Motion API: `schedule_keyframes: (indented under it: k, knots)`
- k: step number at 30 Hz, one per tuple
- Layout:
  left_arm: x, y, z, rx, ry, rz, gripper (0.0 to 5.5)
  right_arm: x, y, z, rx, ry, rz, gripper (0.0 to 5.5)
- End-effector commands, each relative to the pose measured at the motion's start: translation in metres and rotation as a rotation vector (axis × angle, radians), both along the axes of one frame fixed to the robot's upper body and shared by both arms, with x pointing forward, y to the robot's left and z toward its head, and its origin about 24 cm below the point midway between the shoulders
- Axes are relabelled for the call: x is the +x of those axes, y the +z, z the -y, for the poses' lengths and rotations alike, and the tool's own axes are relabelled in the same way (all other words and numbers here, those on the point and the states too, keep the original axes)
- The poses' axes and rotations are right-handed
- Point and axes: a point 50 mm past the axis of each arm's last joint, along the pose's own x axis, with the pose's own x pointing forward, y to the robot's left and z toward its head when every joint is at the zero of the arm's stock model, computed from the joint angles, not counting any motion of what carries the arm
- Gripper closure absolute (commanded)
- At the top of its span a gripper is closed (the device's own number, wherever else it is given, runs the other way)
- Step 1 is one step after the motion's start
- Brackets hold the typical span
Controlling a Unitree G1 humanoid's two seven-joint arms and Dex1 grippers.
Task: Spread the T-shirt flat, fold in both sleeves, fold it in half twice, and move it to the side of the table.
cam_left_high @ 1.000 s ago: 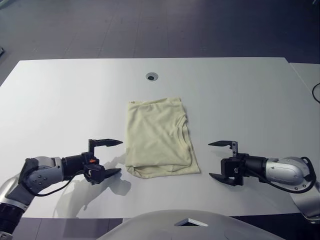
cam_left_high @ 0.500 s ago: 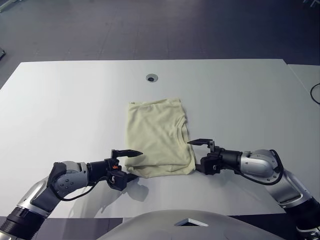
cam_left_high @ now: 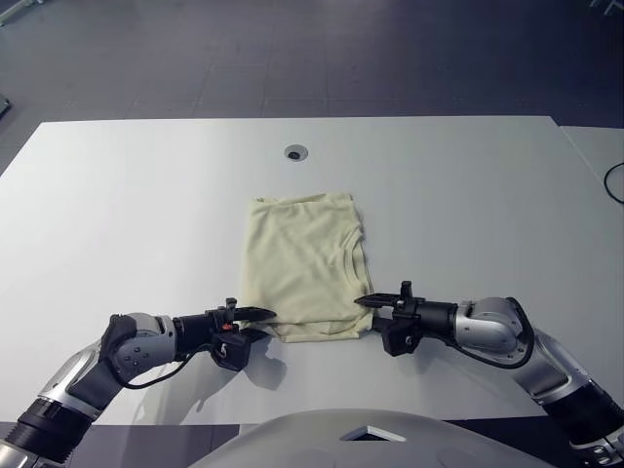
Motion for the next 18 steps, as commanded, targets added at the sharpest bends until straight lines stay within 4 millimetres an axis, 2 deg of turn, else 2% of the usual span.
schedule_keyframes:
  k: [1,3,7,12,18]
  knots:
    - [-0.002,-0.011,-0.003,0.067,0.007,-0.067,4.98,0.001,-0.006,0.004,-0.044,0.008,-0.015,4.52]
    - [-0.002,-0.010,-0.001,0.054,0.013,-0.087,5.40,0.002,-0.004,0.005,-0.036,0.004,-0.030,4.93]
    - [0.002,-0.001,0.003,0.012,0.043,-0.165,5.49,-0.001,0.005,0.008,0.005,-0.012,-0.128,5.47]
    - [0.002,0.011,0.013,-0.035,0.045,-0.300,5.49,-0.007,0.012,0.011,0.046,-0.037,-0.265,5.48]
    - [-0.008,0.025,0.020,-0.067,0.064,-0.536,5.49,-0.016,0.026,0.016,0.121,-0.087,-0.545,5.48]
